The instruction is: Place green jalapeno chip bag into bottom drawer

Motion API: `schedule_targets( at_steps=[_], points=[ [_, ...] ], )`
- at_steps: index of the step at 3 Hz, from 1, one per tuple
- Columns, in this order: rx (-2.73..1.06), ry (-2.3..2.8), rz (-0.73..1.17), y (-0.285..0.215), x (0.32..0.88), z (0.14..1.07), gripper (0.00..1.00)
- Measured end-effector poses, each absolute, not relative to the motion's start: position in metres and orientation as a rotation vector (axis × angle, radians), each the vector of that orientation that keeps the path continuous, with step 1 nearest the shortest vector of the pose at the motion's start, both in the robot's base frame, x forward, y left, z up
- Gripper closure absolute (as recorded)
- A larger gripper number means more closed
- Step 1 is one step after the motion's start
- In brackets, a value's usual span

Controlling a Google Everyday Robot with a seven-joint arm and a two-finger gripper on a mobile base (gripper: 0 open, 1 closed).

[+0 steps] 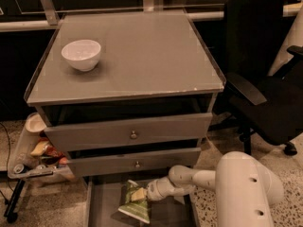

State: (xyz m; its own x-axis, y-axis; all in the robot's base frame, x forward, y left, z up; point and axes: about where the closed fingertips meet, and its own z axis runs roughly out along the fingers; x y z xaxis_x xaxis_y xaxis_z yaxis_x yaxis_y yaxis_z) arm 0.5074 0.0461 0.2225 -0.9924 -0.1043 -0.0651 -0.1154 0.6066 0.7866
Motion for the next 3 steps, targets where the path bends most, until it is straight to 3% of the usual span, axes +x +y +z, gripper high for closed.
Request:
schedule_targets(
  at_steps=[2, 3],
  points=[
    [-0.192, 2.804, 1.375, 0.0461, 0.5074, 0.2225, 0.12],
    [-0.192, 2.805, 1.375, 0.0463, 0.5072, 0.2224, 0.0]
  ],
)
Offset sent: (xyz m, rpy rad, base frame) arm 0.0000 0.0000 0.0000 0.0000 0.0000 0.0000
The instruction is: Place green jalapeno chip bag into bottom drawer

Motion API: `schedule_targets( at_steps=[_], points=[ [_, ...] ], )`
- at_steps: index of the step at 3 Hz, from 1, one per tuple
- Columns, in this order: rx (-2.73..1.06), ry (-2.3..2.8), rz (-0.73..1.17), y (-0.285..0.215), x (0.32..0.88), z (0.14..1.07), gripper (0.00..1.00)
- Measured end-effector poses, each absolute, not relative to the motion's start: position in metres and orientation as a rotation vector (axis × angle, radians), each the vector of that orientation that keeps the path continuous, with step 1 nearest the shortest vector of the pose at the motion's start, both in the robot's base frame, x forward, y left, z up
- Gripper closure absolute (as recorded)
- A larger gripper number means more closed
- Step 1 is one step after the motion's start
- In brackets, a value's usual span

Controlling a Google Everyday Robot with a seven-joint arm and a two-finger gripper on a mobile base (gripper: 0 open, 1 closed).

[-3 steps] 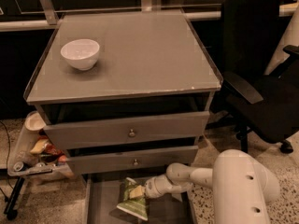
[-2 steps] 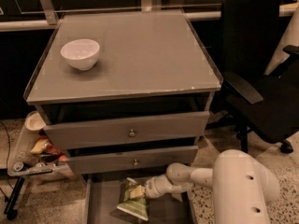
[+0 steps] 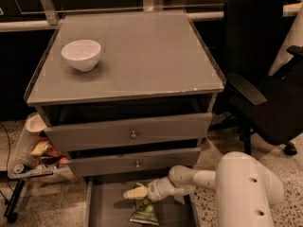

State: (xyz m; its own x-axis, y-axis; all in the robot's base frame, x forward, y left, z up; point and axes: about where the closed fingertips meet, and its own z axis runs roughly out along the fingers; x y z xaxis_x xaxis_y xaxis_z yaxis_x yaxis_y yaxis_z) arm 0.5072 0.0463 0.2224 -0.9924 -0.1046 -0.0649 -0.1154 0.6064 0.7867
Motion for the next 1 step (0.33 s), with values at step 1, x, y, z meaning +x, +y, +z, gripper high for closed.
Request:
schedule_targets(
  at_steps=[1],
  points=[
    [-0.192, 2.805, 1.375, 0.0463, 0.5072, 0.2224, 0.0]
  ],
)
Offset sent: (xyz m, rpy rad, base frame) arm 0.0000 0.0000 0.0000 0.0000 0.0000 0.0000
